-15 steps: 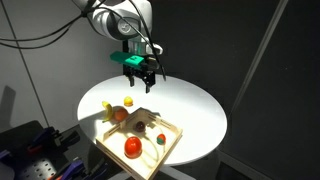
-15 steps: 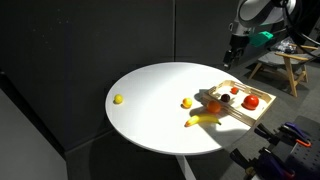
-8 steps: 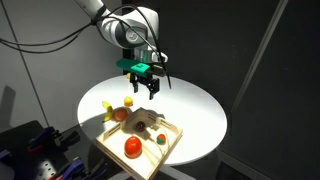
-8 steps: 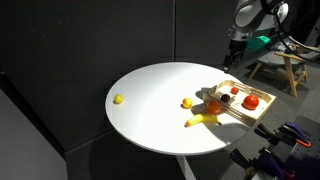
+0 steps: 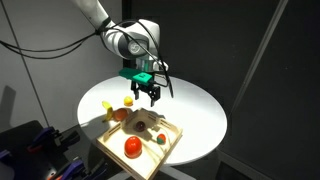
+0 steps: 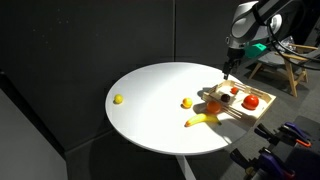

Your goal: Remove the plum from the crate and put it on the table

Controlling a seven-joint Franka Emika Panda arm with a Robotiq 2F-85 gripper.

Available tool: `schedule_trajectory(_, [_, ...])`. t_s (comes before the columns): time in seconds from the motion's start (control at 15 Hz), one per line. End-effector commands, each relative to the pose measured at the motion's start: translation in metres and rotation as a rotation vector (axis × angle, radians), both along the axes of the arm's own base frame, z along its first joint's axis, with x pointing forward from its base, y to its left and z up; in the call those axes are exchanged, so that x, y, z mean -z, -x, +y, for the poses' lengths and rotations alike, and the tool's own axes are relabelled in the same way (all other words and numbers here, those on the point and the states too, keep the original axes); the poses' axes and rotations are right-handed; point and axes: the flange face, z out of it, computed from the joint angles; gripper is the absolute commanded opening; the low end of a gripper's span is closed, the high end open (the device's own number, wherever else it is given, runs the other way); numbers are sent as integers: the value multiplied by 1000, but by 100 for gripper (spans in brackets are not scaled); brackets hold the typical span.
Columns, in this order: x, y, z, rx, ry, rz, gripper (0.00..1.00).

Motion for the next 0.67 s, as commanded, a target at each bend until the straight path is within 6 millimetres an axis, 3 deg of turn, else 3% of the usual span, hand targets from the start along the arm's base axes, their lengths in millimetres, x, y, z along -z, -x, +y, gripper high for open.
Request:
schedule_trajectory(0.0, [11,-5,-8,-13,-12,-21,100])
schedule_trajectory(0.6, [52,6,-17,-5,-6,13,100])
